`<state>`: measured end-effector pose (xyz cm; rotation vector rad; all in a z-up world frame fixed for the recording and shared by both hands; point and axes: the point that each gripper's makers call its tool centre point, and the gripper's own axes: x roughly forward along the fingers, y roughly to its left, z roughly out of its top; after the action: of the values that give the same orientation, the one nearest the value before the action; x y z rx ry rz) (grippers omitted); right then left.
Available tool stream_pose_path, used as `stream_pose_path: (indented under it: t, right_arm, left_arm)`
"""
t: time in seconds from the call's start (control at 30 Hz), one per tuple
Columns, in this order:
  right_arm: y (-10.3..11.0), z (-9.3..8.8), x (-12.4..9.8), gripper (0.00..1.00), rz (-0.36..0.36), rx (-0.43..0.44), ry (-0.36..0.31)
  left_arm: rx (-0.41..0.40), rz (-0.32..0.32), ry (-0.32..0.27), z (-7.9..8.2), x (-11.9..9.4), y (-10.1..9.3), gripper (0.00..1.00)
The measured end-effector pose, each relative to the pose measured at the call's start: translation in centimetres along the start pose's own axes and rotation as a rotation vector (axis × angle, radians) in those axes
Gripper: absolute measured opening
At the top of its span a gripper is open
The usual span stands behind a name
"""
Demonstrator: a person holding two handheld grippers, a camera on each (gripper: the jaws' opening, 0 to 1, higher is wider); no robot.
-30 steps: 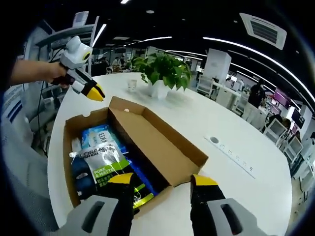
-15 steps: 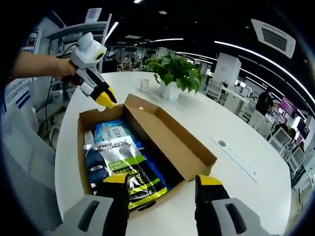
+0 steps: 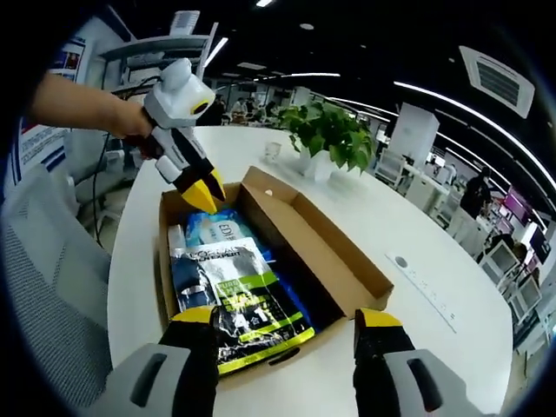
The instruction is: Operate the shoe box by opening the lid, removing the specified soft item, and placing it in the target area until the item is outside and the box remains undamaged.
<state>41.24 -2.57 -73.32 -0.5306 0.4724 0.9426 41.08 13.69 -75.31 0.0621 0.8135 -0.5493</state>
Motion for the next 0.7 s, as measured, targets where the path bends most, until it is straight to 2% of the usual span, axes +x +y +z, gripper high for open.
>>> stream_pose_path:
  t: [0.2,0.47,0.7]
  right_arm:
    - [0.5,-0.1,-0.3,0.62,0.01,0.0,-0.012]
    - [1.6,-0.5,-0.8,0.64,0.028,-0.025,-0.012]
    - [2.1,-0.7,-1.0,0.64,0.043,-0.039,-0.016]
  left_arm:
    - [-0.036,-0.04,0.027,-1.2,1.0,-0.7,0.29]
    - [-0.107,-0.106,0.063,-2.5,2.2,-2.5,0.33]
    - [-0.188,-0.146,0.06,-2.4,2.9,-2.9,0.29]
